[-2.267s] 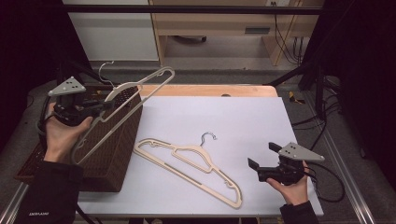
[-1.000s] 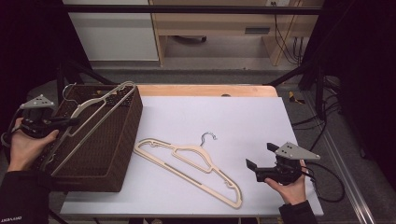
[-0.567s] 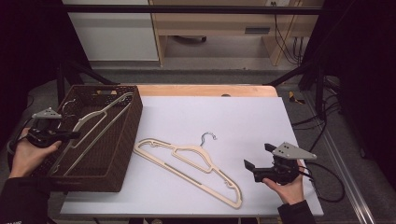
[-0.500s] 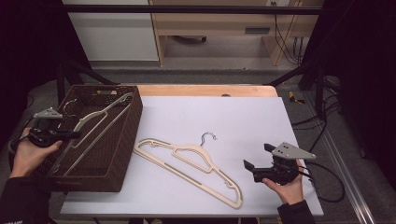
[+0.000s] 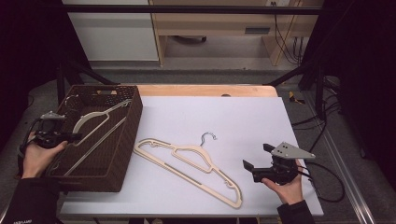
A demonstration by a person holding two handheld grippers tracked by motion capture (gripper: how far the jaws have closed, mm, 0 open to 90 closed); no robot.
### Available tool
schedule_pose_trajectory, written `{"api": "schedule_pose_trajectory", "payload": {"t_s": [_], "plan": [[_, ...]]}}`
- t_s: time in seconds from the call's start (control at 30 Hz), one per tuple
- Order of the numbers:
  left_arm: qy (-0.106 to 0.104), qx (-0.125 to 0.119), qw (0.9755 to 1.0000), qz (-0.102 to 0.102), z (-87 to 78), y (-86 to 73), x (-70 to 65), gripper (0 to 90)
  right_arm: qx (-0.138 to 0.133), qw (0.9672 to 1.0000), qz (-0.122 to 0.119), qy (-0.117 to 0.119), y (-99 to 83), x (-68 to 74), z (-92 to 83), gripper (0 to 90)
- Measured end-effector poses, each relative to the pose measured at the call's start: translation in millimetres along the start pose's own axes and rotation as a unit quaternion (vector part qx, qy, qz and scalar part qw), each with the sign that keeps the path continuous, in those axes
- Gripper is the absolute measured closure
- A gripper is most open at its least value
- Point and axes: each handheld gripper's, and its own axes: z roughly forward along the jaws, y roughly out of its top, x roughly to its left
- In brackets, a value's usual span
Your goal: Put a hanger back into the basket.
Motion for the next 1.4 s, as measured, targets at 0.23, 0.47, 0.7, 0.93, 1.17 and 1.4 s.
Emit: {"api": "schedule_pose_trajectory", "payload": {"t_s": [0.23, 0.47, 0.7, 0.93, 1.17, 1.4], "plan": [[0.018, 0.000, 0.9996, -0.021, -8.2, -8.0, 2.9, 66.3, -0.001, 1.0000, 0.005, 0.004, 1.7, -0.4, 2.0, 6.0], [0.039, -0.029, 0.9986, -0.023, -21.3, -7.0, -3.1, 56.3, -0.002, 0.9999, 0.006, 0.008, 5.8, -0.3, 5.3, 5.9], [0.014, -0.106, 0.9942, -0.006, -41.3, 1.5, -29.3, 43.4, -0.022, 0.9997, 0.003, 0.010, 15.9, -1.1, 3.3, 6.0], [-0.041, -0.174, 0.9833, 0.035, -53.7, 14.2, -75.5, 29.5, -0.025, 0.9996, 0.003, 0.014, 23.4, -0.2, 5.4, 6.1], [-0.110, -0.225, 0.9662, 0.062, -56.8, 22.1, -129.8, 15.2, -0.023, 0.9995, 0.004, 0.022, 26.8, 1.0, 11.8, 6.9], [-0.163, -0.233, 0.9540, 0.094, -44.0, 21.3, -184.6, 10.9, -0.007, 0.9995, 0.000, 0.031, 24.8, 5.4, 19.0, 7.1]]}}
